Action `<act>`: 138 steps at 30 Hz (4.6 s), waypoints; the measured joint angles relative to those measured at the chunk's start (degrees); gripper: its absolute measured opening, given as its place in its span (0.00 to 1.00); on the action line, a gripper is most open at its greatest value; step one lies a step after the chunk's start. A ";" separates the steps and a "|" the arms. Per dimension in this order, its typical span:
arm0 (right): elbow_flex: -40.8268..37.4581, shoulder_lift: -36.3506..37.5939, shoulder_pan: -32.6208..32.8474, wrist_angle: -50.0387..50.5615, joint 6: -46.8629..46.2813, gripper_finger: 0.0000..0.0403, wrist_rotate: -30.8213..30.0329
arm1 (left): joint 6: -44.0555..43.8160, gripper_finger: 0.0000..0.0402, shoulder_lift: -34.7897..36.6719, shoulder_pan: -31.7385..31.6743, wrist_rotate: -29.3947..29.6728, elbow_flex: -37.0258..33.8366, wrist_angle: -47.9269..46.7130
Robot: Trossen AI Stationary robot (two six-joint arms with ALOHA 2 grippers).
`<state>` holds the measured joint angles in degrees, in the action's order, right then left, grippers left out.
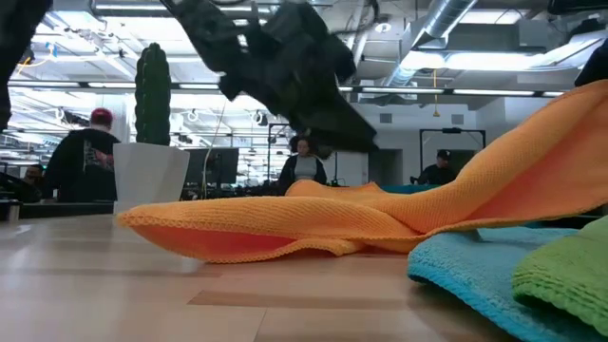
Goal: Fold microfiber towels
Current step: Fold the orange microfiber cloth
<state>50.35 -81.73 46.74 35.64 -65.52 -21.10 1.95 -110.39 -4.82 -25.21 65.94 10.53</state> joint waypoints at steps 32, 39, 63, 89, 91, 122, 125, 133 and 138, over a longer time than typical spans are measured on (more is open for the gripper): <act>0.00 0.00 0.14 -0.09 1.49 0.03 0.02 | 3.16 0.20 -7.03 -0.42 3.67 5.74 -9.60; 0.00 0.00 0.11 -0.09 1.68 0.02 -1.03 | 2.40 0.01 -7.01 -0.27 3.19 5.69 -9.14; 21.10 3.13 -13.26 29.56 29.99 0.02 -12.04 | -13.13 0.00 30.72 17.08 49.28 17.50 -47.40; 30.60 1.68 -46.28 -1.24 95.61 0.02 -30.46 | -1.98 0.00 39.40 1.65 76.66 13.11 -67.08; 30.69 1.70 -51.18 -8.17 100.17 0.02 -29.54 | 4.54 0.00 40.19 -2.53 76.03 13.16 -62.85; 2.11 1.38 -19.10 -3.13 40.83 0.03 -6.15 | -40.35 0.00 41.89 30.92 49.21 -22.73 -37.60; 1.66 1.10 -15.12 -4.80 37.09 0.03 -6.09 | -45.25 0.00 39.24 36.35 50.13 -23.88 -31.35; 1.57 0.74 -19.61 -4.79 42.04 0.03 -8.83 | -45.84 0.00 33.57 37.66 57.29 -23.48 -32.35; 1.55 0.63 -29.06 -5.55 52.61 0.03 -8.09 | -44.51 0.00 33.58 33.81 59.79 -23.50 -37.68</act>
<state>51.90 -81.10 17.68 30.09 -12.91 -29.19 -42.56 -76.82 28.99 34.58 42.44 -27.15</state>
